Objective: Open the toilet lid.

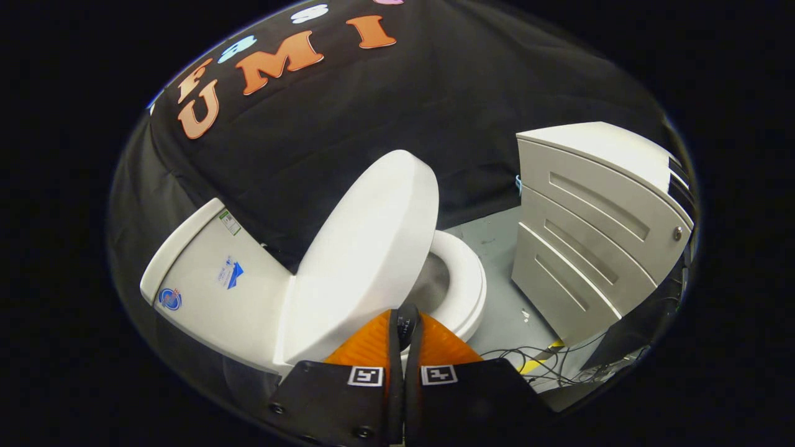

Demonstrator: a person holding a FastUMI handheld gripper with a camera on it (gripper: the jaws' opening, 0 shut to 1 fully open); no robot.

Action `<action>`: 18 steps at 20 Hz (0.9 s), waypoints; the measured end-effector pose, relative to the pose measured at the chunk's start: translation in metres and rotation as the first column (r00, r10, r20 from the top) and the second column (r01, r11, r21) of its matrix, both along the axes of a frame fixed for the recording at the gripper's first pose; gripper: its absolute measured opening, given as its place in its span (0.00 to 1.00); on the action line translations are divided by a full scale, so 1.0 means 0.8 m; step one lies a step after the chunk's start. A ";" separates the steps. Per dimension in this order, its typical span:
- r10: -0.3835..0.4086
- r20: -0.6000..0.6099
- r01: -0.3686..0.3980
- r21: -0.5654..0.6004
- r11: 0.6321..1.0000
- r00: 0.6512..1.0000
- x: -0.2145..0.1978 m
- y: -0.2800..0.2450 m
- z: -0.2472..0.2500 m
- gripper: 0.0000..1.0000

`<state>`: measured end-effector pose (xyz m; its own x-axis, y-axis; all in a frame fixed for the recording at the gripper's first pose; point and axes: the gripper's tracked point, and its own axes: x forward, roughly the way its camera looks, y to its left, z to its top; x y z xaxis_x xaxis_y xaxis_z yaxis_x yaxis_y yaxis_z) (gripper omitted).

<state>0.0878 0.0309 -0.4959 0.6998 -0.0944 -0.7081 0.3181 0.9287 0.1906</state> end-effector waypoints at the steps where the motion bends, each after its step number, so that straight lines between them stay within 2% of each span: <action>1: 0.005 0.001 -0.005 -0.017 1.000 1.000 0.001 0.001 0.004 0.09; 13: 0.025 0.026 -0.020 -0.177 0.984 0.999 0.014 0.042 0.053 0.09; 18: 0.062 0.040 -0.050 -0.254 0.966 0.997 0.019 0.071 0.078 0.09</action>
<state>0.1031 0.0874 -0.4338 0.7409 -0.2259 -0.6325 0.2607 0.9646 -0.0392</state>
